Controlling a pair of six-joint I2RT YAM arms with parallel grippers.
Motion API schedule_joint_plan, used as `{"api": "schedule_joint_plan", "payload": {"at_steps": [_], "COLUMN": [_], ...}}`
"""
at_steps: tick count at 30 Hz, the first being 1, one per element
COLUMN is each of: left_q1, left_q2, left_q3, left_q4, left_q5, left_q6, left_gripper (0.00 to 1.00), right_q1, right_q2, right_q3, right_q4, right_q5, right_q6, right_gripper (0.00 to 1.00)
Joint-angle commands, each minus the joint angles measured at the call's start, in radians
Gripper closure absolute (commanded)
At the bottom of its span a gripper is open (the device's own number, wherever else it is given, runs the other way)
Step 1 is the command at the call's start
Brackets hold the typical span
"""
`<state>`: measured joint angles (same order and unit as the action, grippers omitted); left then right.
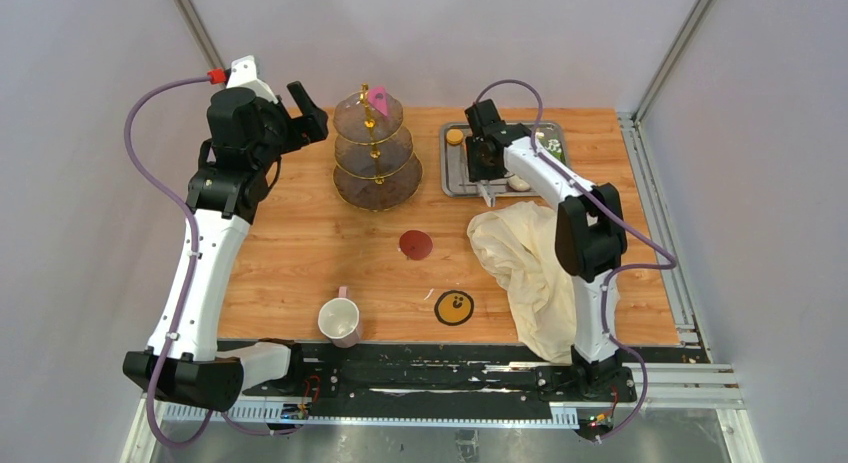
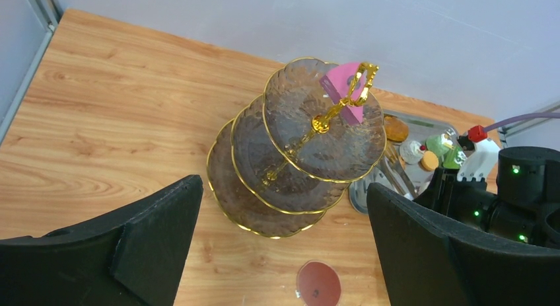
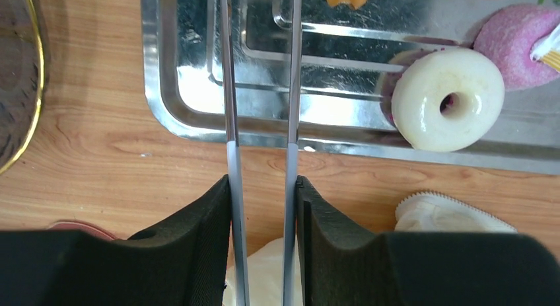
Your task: Serve the afternoon tea
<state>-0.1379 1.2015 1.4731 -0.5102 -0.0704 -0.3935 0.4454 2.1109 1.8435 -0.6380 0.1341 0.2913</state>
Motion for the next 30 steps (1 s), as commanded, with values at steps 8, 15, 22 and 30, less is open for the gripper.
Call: {"api": "schedule_joint_plan", "payload": {"at_steps": [8, 15, 22, 30], "left_q1": [0.005, 0.006, 0.005, 0.005], "left_q2": [0.006, 0.004, 0.008, 0.007], "left_q3": [0.005, 0.024, 0.028, 0.019], "left_q4": [0.027, 0.004, 0.006, 0.007], "left_q5": [0.015, -0.014, 0.004, 0.030], "left_q6": [0.001, 0.020, 0.015, -0.001], "left_gripper": [0.00, 0.01, 0.00, 0.01], "right_q1": [0.010, 0.010, 0.010, 0.018], "right_q2": [-0.213, -0.333, -0.405, -0.489], "right_q3": [-0.110, -0.183, -0.213, -0.156], "right_q4": [-0.007, -0.003, -0.004, 0.017], "right_q5": [-0.013, -0.012, -0.042, -0.113], "right_q6": [-0.047, -0.052, -0.057, -0.039], "right_gripper": [0.99, 0.99, 0.99, 0.99]}}
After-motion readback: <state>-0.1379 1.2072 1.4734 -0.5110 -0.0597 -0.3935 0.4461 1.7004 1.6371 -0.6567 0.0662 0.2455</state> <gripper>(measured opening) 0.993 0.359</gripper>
